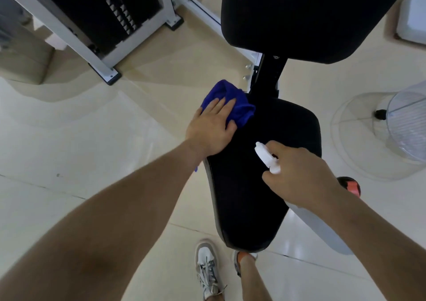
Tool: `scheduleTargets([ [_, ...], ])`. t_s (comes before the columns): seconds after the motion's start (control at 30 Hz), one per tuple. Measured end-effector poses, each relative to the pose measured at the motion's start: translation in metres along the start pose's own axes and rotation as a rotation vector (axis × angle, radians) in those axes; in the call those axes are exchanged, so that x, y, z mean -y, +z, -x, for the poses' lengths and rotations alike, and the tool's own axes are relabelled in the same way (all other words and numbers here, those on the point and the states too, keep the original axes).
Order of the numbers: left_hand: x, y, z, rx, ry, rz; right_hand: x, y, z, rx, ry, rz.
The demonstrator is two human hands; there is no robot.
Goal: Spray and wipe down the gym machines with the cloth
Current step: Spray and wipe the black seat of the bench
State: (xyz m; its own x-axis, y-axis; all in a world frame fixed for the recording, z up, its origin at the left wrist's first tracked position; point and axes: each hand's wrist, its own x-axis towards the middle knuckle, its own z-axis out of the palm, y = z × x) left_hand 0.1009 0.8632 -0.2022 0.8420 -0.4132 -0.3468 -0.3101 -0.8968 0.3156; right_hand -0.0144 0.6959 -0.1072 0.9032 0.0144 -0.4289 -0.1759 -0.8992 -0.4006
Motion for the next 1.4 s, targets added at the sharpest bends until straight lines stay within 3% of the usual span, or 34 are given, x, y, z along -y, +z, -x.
scheduleTargets([
  [0.1,-0.010,-0.008,0.016,0.027,0.030,-0.052,-0.011,-0.004,0.001,0.024,0.041,-0.004],
  [0.27,-0.049,0.001,0.127,0.121,0.350,-0.060,-0.033,-0.015,0.008,0.052,0.129,-0.068],
  [0.4,-0.056,-0.006,0.096,-0.061,0.299,-0.169,-0.044,-0.023,0.005,0.093,0.133,-0.089],
  [0.53,-0.053,-0.004,0.050,0.151,0.520,-0.226,-0.067,-0.021,-0.007,0.038,0.171,-0.147],
  [0.6,-0.036,-0.005,0.010,0.173,0.444,-0.232,-0.082,-0.021,-0.010,-0.007,0.225,-0.204],
  [0.7,-0.022,-0.008,-0.053,0.051,0.100,-0.115,-0.098,-0.022,-0.005,-0.032,0.267,-0.248],
  [0.77,-0.031,-0.006,-0.070,0.024,0.026,-0.067,-0.102,-0.022,-0.005,-0.033,0.272,-0.259],
  [0.93,-0.121,0.018,-0.026,0.122,0.306,0.000,-0.102,-0.020,0.008,-0.111,0.356,-0.371],
  [1.1,-0.181,0.044,-0.015,0.197,0.558,-0.083,-0.103,-0.015,0.031,-0.205,0.488,-0.550],
  [1.23,-0.179,0.046,0.012,0.175,0.573,-0.123,-0.105,-0.012,0.043,-0.254,0.485,-0.519],
  [1.4,-0.145,0.028,0.105,0.302,0.666,-0.232,-0.091,-0.012,0.054,-0.250,0.446,-0.450],
])
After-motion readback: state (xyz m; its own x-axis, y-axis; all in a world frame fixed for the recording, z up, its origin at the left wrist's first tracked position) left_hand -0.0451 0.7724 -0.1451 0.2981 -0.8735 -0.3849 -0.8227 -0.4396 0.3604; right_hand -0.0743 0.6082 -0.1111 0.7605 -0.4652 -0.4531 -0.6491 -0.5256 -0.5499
